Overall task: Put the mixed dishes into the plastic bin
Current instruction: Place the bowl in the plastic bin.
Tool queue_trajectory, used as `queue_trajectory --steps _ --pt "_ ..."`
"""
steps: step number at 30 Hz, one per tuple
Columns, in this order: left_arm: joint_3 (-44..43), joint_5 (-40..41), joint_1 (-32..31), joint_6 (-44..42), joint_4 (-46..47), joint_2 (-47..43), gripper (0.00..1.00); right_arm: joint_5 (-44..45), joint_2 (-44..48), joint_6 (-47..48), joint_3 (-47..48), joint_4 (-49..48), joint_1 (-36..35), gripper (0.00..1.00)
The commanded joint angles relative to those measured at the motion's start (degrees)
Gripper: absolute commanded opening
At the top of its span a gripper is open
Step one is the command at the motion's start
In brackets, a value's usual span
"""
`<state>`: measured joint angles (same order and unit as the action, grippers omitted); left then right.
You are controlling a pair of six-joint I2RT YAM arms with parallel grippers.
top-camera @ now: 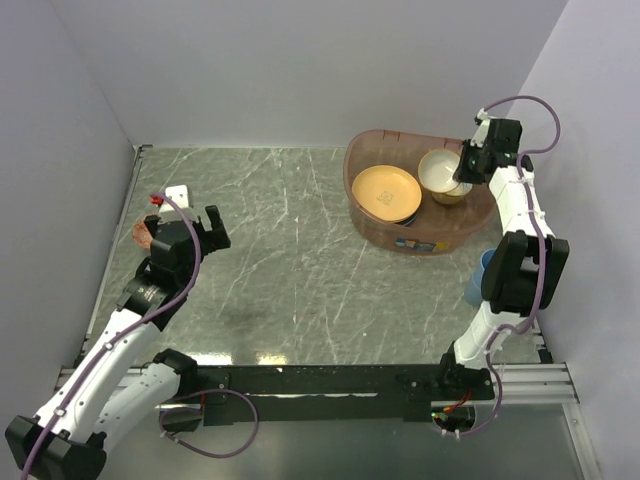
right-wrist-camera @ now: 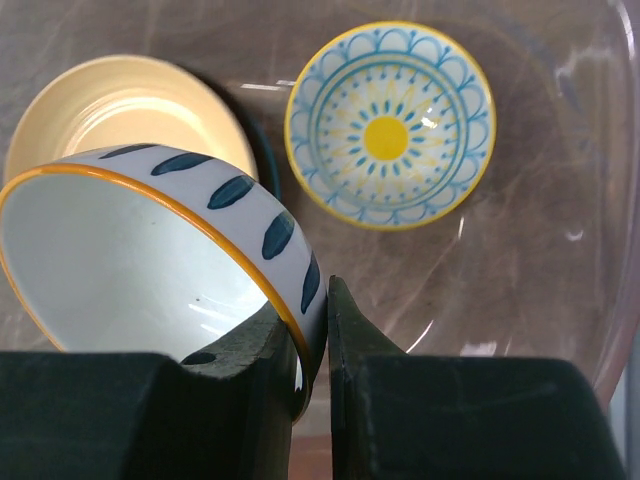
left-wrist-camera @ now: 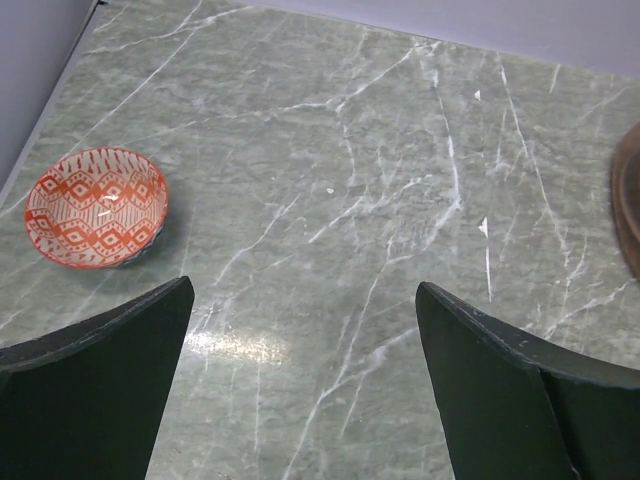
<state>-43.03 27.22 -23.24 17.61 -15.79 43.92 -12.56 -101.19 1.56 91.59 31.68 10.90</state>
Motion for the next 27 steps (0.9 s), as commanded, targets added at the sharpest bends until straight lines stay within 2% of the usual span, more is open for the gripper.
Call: queue_trajectory --steps 1,27 --pt "0.3 -0.6 0.7 -1.3 1.2 0.1 0.99 3.4 -2.8 -0.9 6.7 -3.0 0.3 0.0" --pt "0.7 -0.8 0.8 -1.8 1.1 1.6 0.99 10.2 -14.6 1.5 17.0 -1.3 0.2 0.04"
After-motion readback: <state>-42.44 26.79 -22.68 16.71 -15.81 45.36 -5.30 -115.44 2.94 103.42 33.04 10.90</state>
